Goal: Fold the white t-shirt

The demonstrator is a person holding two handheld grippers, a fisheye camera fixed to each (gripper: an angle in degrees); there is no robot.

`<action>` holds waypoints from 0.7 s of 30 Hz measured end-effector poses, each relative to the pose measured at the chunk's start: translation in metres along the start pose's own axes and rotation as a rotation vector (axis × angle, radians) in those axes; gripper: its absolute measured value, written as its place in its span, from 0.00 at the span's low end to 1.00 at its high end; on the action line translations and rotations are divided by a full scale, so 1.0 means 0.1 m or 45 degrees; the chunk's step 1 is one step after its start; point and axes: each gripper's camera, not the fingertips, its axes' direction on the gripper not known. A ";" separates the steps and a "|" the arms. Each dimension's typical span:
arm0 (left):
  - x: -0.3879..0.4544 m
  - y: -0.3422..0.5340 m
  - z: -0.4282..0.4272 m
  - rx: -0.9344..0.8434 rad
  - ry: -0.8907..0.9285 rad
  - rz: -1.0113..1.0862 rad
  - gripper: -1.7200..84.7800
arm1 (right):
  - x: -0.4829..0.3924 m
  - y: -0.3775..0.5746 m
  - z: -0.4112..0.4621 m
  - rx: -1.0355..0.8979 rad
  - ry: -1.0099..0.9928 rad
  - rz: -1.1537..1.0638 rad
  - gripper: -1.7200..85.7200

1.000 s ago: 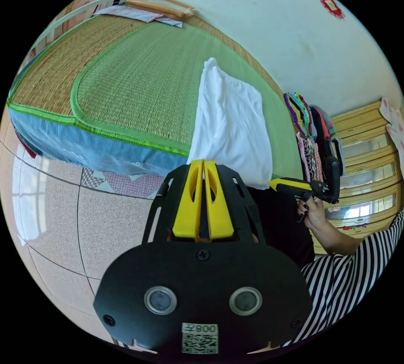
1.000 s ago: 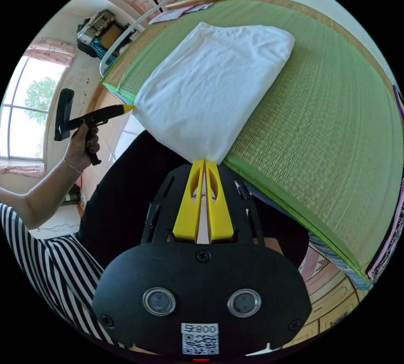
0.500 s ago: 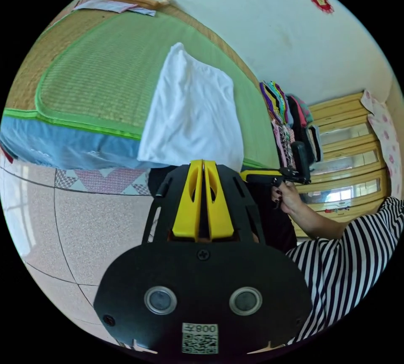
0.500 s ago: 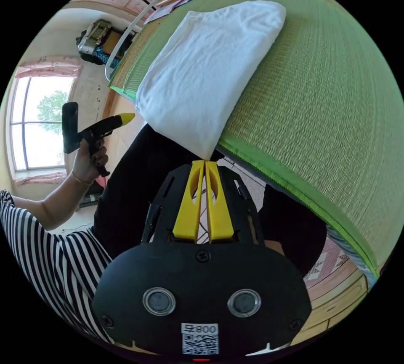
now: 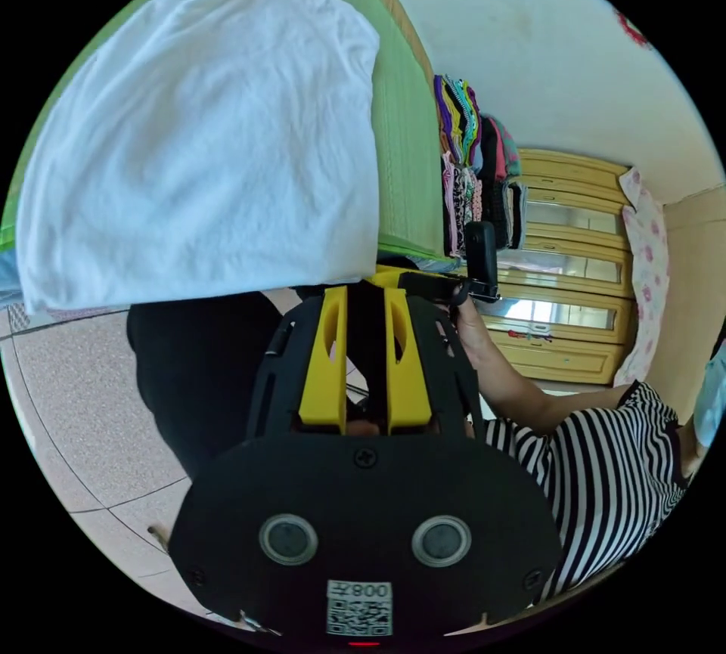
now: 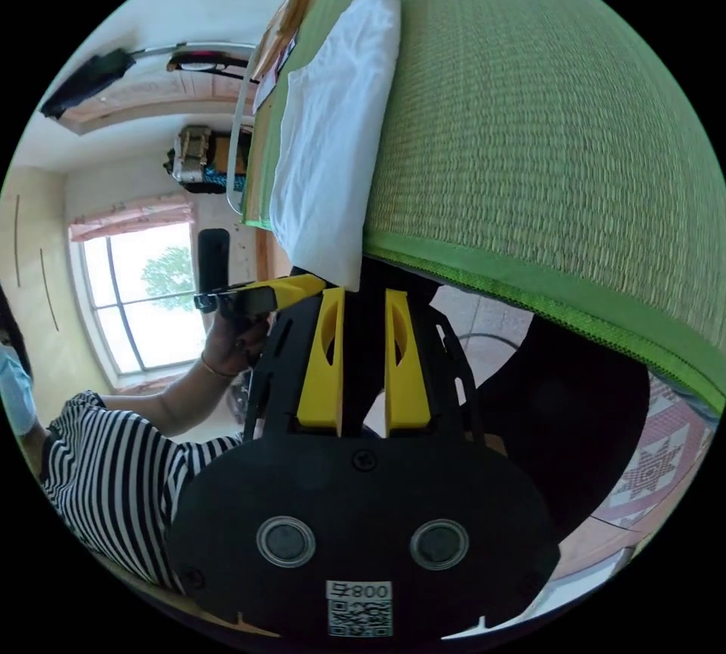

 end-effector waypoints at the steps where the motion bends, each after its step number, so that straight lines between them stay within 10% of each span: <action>1: -0.02 -0.06 0.04 -0.022 -0.009 -0.015 0.12 | 0.10 0.01 0.01 0.006 -0.051 0.024 0.12; 21: -0.25 -0.32 -0.10 0.016 0.066 -0.033 0.05 | 0.97 0.03 0.27 0.105 -0.427 0.172 0.16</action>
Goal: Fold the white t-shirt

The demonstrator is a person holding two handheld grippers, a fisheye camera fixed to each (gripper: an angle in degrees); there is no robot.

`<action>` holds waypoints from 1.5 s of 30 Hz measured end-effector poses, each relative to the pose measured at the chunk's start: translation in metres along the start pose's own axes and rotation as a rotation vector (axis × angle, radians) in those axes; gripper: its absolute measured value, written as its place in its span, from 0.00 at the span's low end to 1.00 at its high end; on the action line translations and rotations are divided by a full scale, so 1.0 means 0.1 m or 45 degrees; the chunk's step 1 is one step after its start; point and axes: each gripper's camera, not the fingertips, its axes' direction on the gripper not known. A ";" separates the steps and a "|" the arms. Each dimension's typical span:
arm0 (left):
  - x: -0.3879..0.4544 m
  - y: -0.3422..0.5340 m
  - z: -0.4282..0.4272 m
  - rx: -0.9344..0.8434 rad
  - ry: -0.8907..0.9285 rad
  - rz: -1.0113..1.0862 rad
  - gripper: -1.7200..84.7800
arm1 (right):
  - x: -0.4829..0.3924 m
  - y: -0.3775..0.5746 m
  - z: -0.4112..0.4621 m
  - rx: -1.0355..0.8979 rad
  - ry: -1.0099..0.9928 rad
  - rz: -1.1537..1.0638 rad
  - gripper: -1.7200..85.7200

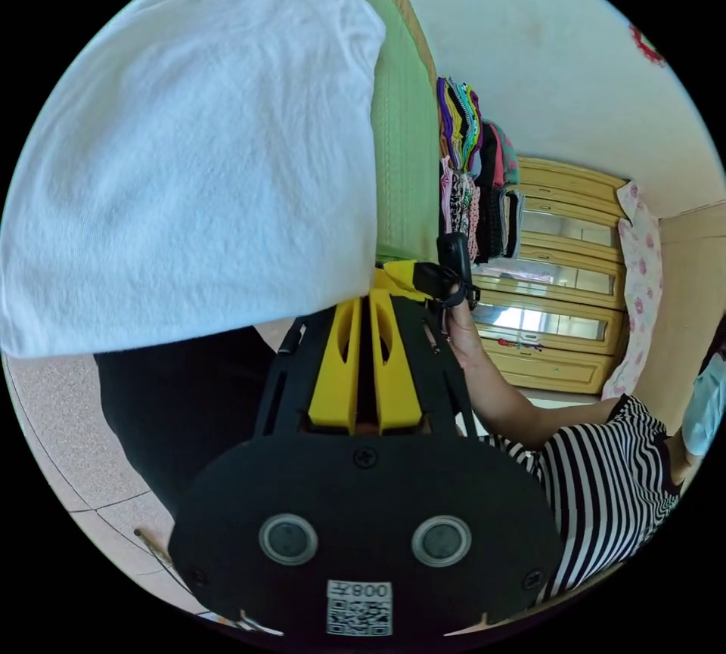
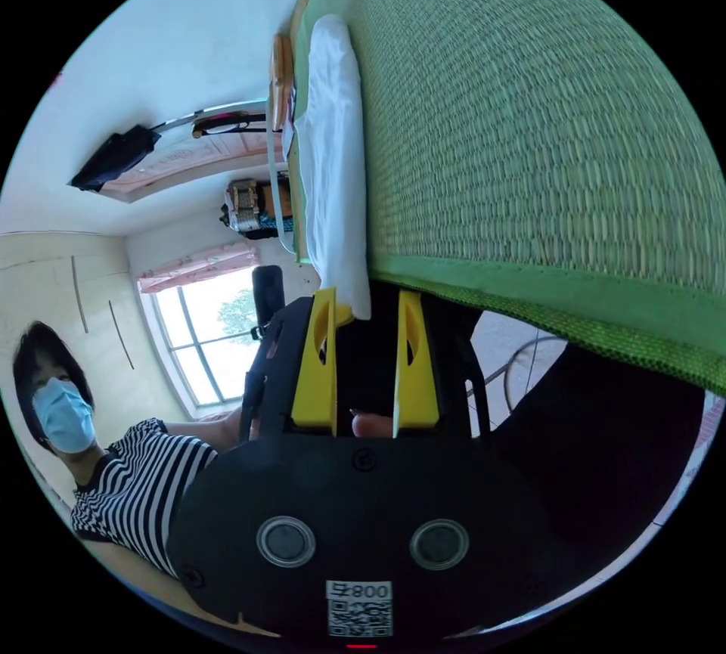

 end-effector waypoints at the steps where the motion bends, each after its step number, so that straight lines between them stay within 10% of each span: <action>1: -0.01 0.00 -0.02 0.008 0.014 0.005 0.05 | 0.04 -0.01 0.02 0.003 -0.014 0.006 0.16; 15: -0.20 0.14 -0.30 0.056 0.049 -0.011 0.04 | 0.36 -0.09 0.36 -0.035 -0.195 0.046 0.09; 27: -0.86 0.95 -1.38 0.591 -0.009 -0.227 0.11 | 0.15 -0.09 0.39 -0.069 -0.139 -0.013 0.05; 45: -1.90 1.23 -1.46 0.776 0.577 -0.343 0.16 | 0.03 -0.04 0.45 -0.047 -0.151 0.023 0.05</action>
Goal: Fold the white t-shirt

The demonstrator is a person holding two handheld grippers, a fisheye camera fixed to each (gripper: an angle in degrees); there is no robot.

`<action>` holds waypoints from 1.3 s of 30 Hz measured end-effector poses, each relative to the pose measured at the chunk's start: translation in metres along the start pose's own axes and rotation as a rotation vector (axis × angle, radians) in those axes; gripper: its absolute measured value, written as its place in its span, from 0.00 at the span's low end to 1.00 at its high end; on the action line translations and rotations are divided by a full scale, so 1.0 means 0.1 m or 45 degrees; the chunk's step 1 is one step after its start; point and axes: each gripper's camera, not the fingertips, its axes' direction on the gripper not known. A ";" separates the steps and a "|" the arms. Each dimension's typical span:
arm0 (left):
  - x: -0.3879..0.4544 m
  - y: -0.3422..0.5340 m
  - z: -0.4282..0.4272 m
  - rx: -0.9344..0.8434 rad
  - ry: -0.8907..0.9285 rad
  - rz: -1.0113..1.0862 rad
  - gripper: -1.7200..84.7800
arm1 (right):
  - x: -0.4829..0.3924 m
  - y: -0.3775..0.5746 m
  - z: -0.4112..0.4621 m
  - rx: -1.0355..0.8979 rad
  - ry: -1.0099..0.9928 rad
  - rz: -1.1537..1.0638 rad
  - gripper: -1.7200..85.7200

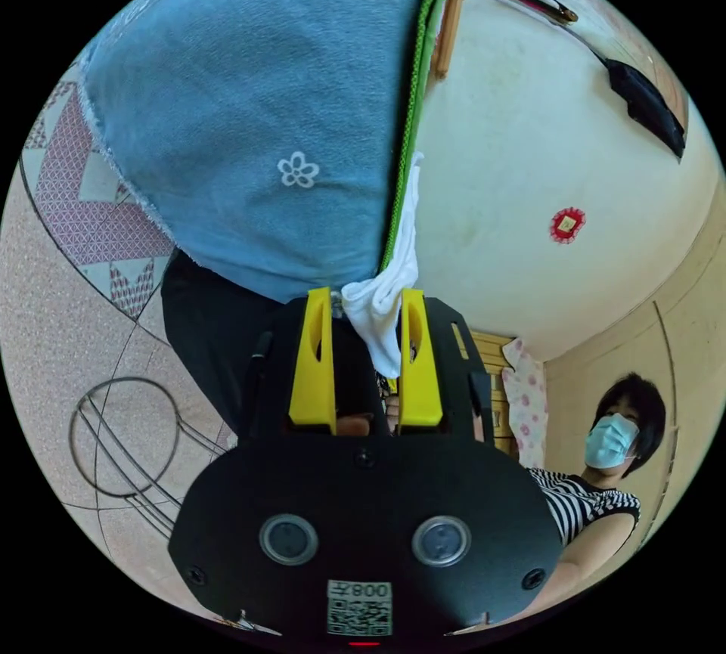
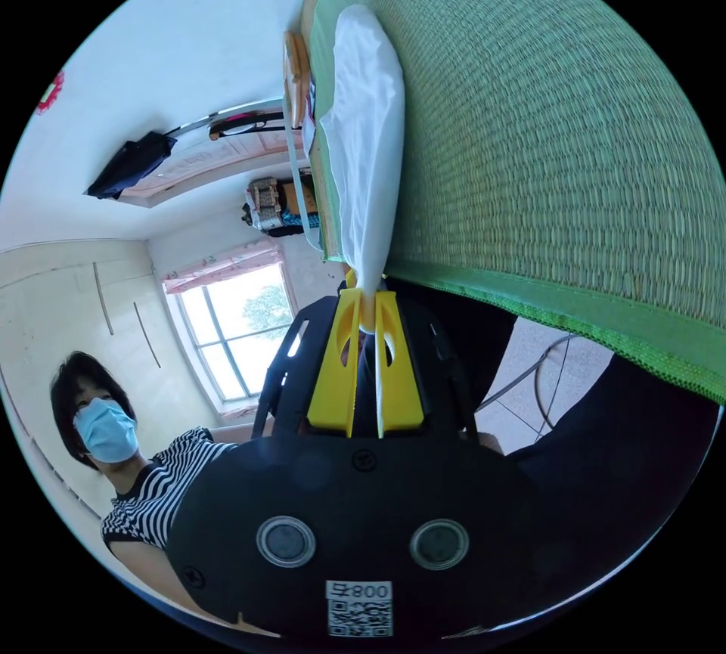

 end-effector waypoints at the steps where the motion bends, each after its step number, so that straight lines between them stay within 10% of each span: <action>1: -0.01 0.00 -0.02 -0.018 0.015 0.003 0.14 | 0.00 0.00 0.00 -0.002 0.000 0.001 0.05; 39: 0.27 1.03 0.18 -0.240 -0.056 0.243 0.09 | 0.33 0.88 -0.96 0.052 0.025 -0.018 0.05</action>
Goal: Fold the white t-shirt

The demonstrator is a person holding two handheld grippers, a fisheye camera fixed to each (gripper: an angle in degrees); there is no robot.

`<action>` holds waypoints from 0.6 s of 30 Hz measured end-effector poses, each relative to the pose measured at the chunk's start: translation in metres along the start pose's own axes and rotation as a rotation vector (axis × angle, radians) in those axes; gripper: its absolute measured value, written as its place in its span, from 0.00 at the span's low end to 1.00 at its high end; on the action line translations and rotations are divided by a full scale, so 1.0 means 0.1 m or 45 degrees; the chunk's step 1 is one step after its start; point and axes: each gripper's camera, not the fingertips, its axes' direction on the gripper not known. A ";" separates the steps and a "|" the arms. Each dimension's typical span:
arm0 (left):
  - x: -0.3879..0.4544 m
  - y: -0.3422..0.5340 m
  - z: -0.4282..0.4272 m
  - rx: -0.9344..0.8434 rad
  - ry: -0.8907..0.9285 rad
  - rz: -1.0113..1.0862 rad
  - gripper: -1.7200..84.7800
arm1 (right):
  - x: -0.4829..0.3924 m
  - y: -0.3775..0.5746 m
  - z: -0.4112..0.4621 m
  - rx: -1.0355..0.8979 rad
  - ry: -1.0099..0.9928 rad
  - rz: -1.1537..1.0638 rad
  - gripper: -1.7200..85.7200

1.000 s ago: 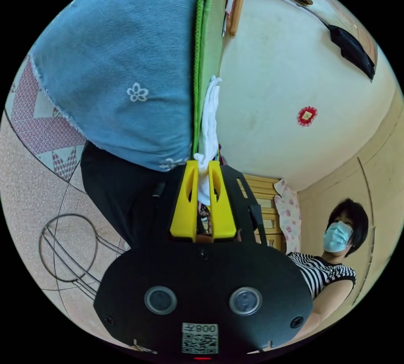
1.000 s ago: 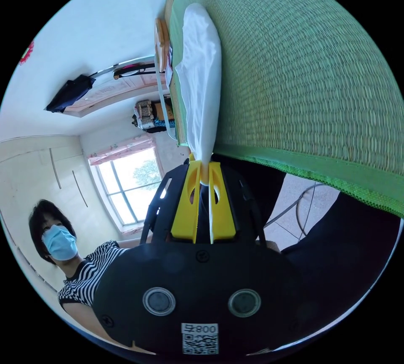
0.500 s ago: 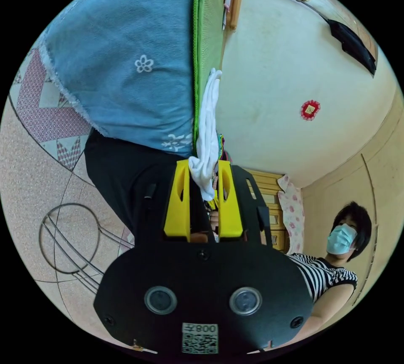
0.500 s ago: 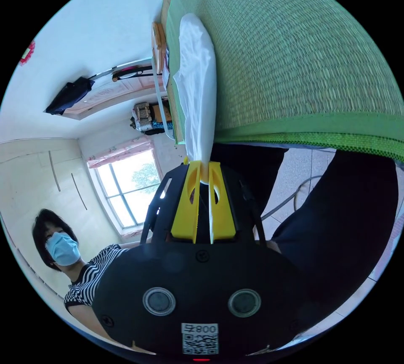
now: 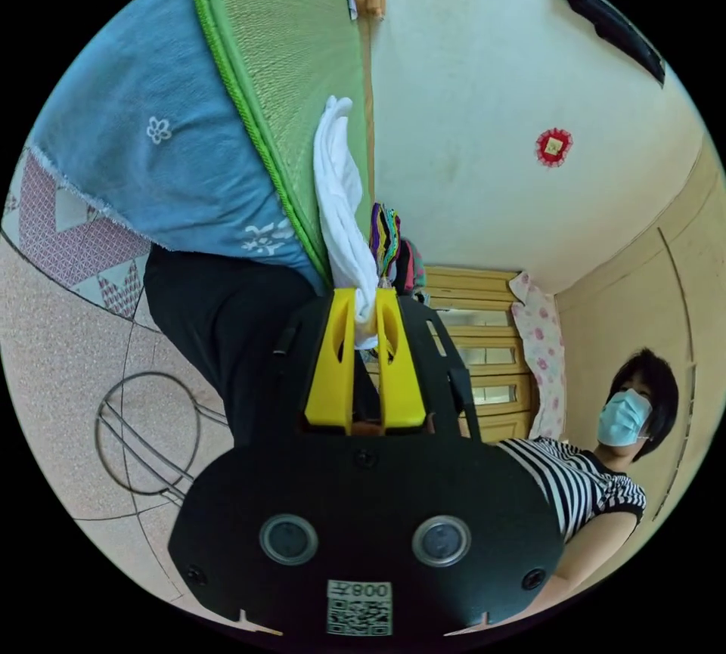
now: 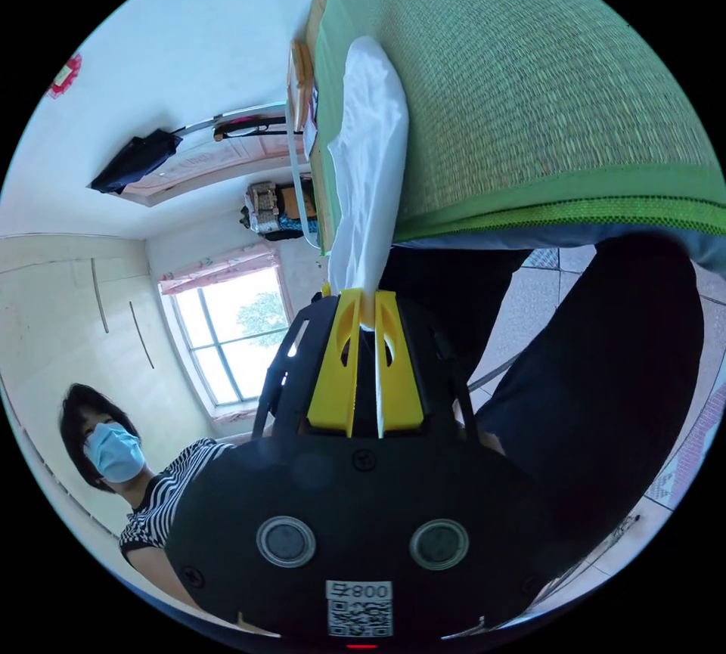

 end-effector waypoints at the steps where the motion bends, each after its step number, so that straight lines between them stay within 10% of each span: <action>1: 0.02 0.05 0.05 -0.028 -0.022 0.016 0.09 | 0.04 0.05 -0.06 0.001 0.003 0.000 0.05; 18: 0.49 0.76 0.86 -0.018 0.146 0.150 0.06 | 0.24 1.05 -1.33 0.095 -0.102 -0.210 0.04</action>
